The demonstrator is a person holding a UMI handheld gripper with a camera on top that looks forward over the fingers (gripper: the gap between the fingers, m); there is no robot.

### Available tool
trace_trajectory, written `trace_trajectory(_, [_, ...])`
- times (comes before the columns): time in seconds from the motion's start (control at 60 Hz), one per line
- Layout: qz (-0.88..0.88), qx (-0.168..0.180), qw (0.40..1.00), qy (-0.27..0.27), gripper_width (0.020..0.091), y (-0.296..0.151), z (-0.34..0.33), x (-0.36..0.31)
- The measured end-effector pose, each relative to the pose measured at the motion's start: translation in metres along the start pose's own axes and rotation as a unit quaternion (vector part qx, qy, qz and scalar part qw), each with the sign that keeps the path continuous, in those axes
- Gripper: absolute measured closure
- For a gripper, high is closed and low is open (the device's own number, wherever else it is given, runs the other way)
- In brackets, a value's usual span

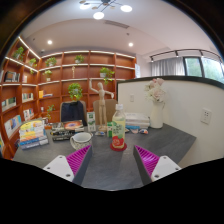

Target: Pour water

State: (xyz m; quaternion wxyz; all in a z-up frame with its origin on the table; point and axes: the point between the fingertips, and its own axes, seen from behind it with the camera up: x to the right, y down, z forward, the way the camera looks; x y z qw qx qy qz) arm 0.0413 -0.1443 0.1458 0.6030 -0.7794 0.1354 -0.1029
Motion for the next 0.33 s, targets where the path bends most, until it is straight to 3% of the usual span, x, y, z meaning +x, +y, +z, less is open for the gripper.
trace_trajectory(0.333, [-0.006,0.016,1.0,-0.014,0.0274,-0.008,-0.028,-0.008])
